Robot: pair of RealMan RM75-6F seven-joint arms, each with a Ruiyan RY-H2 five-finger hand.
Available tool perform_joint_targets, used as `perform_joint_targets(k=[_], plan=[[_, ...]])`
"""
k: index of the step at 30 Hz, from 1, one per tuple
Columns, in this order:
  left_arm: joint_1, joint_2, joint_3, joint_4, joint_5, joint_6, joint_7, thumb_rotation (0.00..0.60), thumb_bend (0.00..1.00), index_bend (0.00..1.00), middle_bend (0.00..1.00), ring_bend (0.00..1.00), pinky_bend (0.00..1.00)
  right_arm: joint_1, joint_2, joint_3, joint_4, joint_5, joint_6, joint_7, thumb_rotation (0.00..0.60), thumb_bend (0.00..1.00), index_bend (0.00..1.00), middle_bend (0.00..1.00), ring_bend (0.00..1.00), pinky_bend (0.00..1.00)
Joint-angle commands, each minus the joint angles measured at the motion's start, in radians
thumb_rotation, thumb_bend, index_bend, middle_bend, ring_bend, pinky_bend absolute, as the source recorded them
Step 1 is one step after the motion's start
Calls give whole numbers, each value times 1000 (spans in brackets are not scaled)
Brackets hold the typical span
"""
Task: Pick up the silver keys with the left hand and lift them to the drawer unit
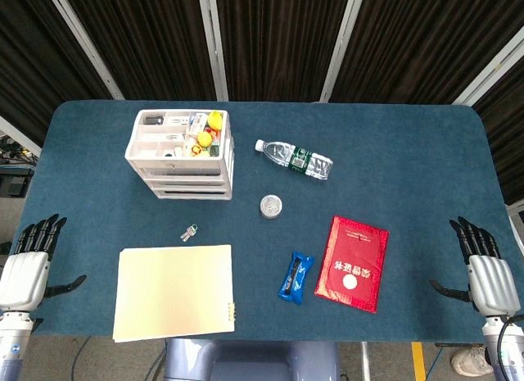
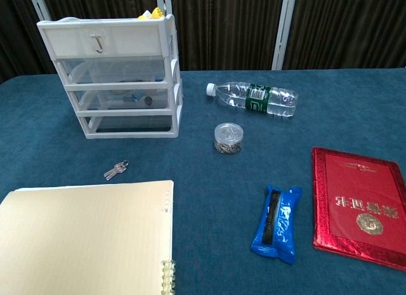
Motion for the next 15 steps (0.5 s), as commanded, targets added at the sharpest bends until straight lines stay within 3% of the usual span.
perform_joint_targets(k=[1, 15], plan=[[0, 1, 0, -1, 1, 0, 0, 556, 86, 0, 0, 0, 0, -2, 1, -1, -1, -2, 4, 0, 600, 0, 3, 0, 0, 0], [-1, 0, 3, 0, 0, -4, 7, 557, 86, 0, 0, 0, 0, -1, 1, -1, 1, -4, 2, 3, 600, 0, 3, 0, 0, 0]])
